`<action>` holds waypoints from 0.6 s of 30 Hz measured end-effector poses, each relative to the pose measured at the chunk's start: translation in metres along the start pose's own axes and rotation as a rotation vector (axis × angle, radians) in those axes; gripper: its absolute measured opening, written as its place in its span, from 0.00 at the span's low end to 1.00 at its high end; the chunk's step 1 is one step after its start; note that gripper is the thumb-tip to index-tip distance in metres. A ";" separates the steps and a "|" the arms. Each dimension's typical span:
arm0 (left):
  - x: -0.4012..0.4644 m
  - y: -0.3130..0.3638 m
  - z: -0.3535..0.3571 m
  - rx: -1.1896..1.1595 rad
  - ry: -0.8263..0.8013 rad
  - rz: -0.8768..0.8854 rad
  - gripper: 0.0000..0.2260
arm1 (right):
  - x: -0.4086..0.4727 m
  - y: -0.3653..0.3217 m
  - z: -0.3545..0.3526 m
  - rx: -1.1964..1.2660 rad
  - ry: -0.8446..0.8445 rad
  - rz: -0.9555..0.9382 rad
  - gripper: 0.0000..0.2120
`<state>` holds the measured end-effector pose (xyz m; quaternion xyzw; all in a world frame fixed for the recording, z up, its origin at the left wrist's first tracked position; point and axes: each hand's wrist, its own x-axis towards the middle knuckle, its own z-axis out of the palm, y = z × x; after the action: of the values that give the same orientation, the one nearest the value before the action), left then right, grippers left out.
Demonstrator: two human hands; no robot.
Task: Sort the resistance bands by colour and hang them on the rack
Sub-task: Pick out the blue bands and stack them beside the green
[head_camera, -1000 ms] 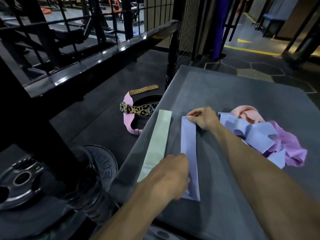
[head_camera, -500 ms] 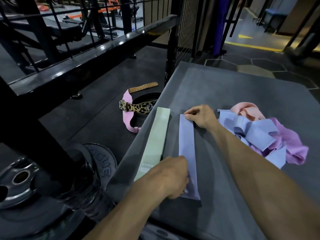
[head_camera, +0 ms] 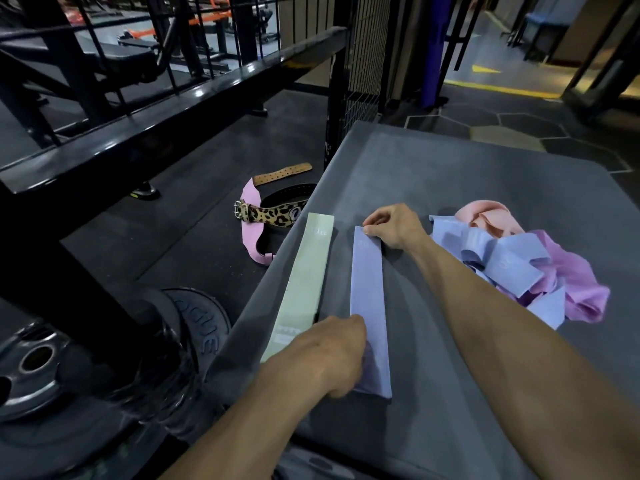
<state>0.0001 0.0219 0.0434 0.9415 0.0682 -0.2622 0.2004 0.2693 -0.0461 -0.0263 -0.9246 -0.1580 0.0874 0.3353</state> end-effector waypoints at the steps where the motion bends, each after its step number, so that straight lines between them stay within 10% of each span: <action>1: 0.000 -0.001 0.001 0.010 -0.005 0.001 0.05 | 0.000 0.000 0.000 -0.007 -0.001 -0.002 0.10; 18: 0.003 -0.004 0.009 0.072 0.000 0.104 0.06 | -0.007 -0.004 0.003 -0.079 0.003 -0.013 0.08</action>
<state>-0.0028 0.0218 0.0332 0.9504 0.0099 -0.2536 0.1795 0.2611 -0.0440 -0.0256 -0.9362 -0.1667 0.0775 0.2996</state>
